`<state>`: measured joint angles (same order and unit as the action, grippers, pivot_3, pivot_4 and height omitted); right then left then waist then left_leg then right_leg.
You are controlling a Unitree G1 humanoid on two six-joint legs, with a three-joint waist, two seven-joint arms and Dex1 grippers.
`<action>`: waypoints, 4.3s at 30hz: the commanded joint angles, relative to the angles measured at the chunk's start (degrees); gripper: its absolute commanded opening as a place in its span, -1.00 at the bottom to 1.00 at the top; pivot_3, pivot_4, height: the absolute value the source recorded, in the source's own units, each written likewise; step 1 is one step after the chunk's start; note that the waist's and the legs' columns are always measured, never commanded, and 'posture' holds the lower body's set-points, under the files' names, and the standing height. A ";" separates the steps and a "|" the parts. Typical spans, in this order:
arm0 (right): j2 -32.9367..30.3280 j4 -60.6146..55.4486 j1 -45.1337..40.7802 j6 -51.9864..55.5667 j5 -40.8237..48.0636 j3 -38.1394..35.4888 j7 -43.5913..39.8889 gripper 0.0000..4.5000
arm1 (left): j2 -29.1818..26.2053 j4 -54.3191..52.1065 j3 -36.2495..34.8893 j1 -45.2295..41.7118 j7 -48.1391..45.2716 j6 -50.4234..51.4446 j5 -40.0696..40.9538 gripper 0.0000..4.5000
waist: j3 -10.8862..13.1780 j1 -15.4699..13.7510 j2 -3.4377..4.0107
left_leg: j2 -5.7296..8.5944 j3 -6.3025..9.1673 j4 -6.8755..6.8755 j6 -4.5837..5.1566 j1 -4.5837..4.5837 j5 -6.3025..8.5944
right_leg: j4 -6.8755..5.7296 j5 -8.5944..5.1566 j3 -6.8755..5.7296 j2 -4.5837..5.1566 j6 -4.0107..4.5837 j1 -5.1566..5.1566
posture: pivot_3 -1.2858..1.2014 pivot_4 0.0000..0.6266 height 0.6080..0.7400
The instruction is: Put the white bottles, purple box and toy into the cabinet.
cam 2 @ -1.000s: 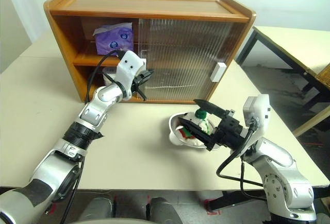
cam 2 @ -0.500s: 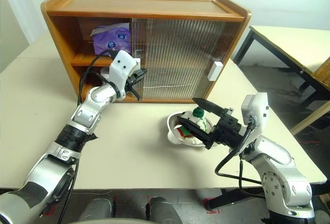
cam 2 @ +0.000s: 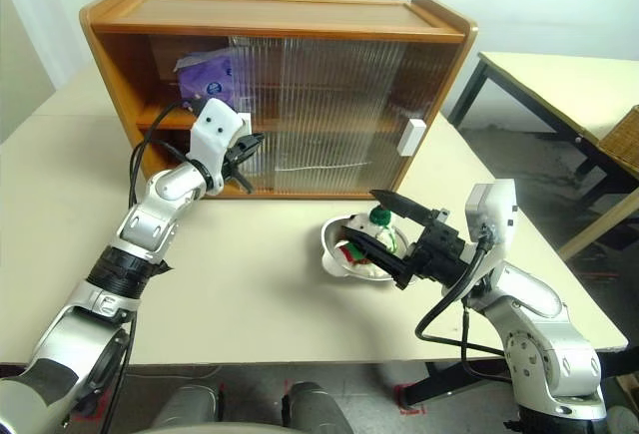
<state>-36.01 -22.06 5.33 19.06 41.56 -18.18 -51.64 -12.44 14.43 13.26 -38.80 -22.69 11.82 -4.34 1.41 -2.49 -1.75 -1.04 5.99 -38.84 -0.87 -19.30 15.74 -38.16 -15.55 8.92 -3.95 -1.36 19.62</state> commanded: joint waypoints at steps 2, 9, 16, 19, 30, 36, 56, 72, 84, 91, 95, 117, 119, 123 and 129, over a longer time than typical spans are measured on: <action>-0.13 0.69 -0.55 -0.25 -0.63 0.86 -0.57 1.00 | -2.42 -0.52 -3.98 1.77 2.05 2.35 -0.30 -0.99 | 0.00 0.06 0.00 | 0.00 0.00 0.02 0.00 0.12 0.00 | 0.00 0.00 0.00 0.00 0.00 -0.09 | 0.13 -1.00 1.00; -0.12 1.49 -1.34 -0.35 -0.81 1.35 -1.21 1.00 | -4.41 -2.16 -5.34 3.22 2.59 3.88 -0.26 -0.99 | 0.01 0.10 0.00 | -0.01 0.02 0.09 -0.01 0.27 0.00 | 0.00 -0.01 0.01 0.00 0.01 -0.17 | 0.14 -1.00 1.00; -0.14 2.18 -2.14 -0.34 -0.91 1.93 -1.49 1.00 | -6.33 -2.22 -6.63 3.76 3.02 4.19 -0.31 -0.99 | 0.01 0.10 -0.01 | -0.02 0.05 0.12 -0.02 0.29 0.00 | 0.00 0.00 0.04 0.00 0.03 -0.17 | 0.15 -1.00 1.00; -0.12 2.33 -2.45 -0.32 -0.91 2.20 -1.56 1.00 | -7.20 -2.58 -7.40 4.17 3.38 4.44 -0.22 -0.99 | 0.02 0.10 -0.01 | -0.02 0.05 0.16 -0.04 0.32 -0.01 | 0.00 0.01 0.04 0.00 0.05 -0.15 | 0.16 -1.00 1.00; 0.00 2.67 -2.97 -0.20 -1.14 2.74 -1.74 1.00 | -9.06 -3.95 -9.82 5.90 4.65 5.88 0.09 -0.99 | 0.05 0.00 0.00 | -0.02 0.07 0.42 -0.20 0.36 -0.10 | 0.01 0.01 0.05 -0.01 0.11 -0.12 | 0.17 -0.99 1.00; 0.23 3.08 -3.42 -0.20 -1.25 3.40 -2.10 1.00 | -10.72 -3.83 -11.26 6.97 5.39 6.12 0.39 -0.99 | 0.07 -0.14 -0.04 | -0.02 0.08 0.74 -0.31 0.34 -0.17 | 0.01 -0.01 0.11 -0.01 0.20 -0.04 | 0.18 -0.98 1.00; -0.08 3.74 -4.19 0.01 -1.35 3.77 -2.85 1.00 | -15.14 -3.23 -14.48 9.21 6.27 5.99 0.93 -0.99 | 0.10 -1.27 -0.07 | -0.12 0.23 1.16 -0.65 0.33 -0.47 | 0.00 0.04 0.03 -0.10 0.43 0.22 | 0.19 -0.98 1.00; 0.44 4.71 -4.13 -1.03 -3.46 3.83 -1.65 1.00 | -15.64 -3.31 -13.95 9.13 5.76 5.56 0.83 -0.99 | 0.11 -1.31 -0.07 | -0.14 0.28 1.40 -0.73 0.24 -0.50 | 0.00 0.11 0.03 -0.14 0.60 0.29 | 0.19 -0.98 1.00; 0.40 5.18 -4.00 1.61 -0.93 1.44 -0.33 1.00 | -9.45 -6.42 -14.96 9.30 -1.62 -4.37 10.75 -0.16 | 0.15 -2.61 -0.16 | -0.06 0.41 1.13 -0.73 0.02 -0.52 | 0.02 0.11 0.02 -0.14 0.61 0.54 | 0.19 -0.99 1.00; 1.11 6.20 -5.80 1.59 -0.20 -1.25 3.82 1.00 | -6.58 -10.93 -13.35 11.26 -10.92 -0.74 19.33 0.87 | 0.13 -4.77 -0.17 | 0.19 0.79 0.96 -0.74 -0.63 -0.51 | 0.03 0.11 0.01 -0.12 0.77 0.92 | 0.19 -0.98 1.00; 0.46 7.41 -6.34 4.62 1.33 -3.44 6.53 1.00 | -8.60 -15.34 -12.02 13.93 -20.19 5.12 25.87 0.98 | 0.12 -5.57 -0.19 | 0.23 0.80 0.96 -0.73 -0.69 -0.46 | 0.03 0.05 -0.02 -0.10 0.90 0.90 | 0.18 -0.97 1.00; -0.17 19.41 -11.82 0.76 -7.64 -10.98 20.82 -0.99 | -20.66 -18.17 -16.50 21.97 -41.94 2.45 34.85 1.00 | 0.06 -5.22 -0.07 | -0.26 1.58 1.06 -0.76 -0.80 -0.39 | -0.02 0.02 -0.01 -0.11 0.91 1.08 | 0.18 -0.95 1.00; 0.12 20.55 -13.36 0.58 -8.58 -10.92 22.83 -0.99 | -20.78 -18.86 -16.31 22.63 -42.24 2.15 34.76 1.00 | 0.05 -5.20 -0.01 | -0.26 1.57 1.10 -0.75 -0.81 -0.39 | -0.02 0.02 0.00 -0.12 0.90 1.12 | 0.18 -0.95 1.00; 0.28 22.56 -15.33 -0.74 -10.86 -10.89 25.53 -0.99 | -20.90 -19.31 -16.40 23.40 -42.75 1.46 35.00 1.00 | 0.04 -5.17 0.00 | -0.25 1.57 1.13 -0.75 -0.83 -0.38 | -0.01 0.01 -0.02 -0.15 0.89 1.14 | 0.19 -0.95 1.00; 0.33 25.28 -18.35 -0.61 -11.52 -10.44 26.90 -0.99 | -21.40 -19.14 -16.75 24.38 -43.10 1.31 35.19 1.00 | 0.04 -5.19 0.01 | -0.26 1.77 1.13 -0.74 -0.87 -0.38 | -0.01 0.01 -0.01 -0.13 0.87 1.17 | 0.20 -0.94 1.00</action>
<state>-35.99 2.57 -12.49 18.56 30.57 -28.71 -24.79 -33.34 -4.18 -3.31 -14.73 -65.45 13.56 30.96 1.45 -7.68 -1.74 -1.30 7.77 -37.71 -1.61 -20.19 15.36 -38.18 -15.54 8.91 -4.09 -0.49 20.82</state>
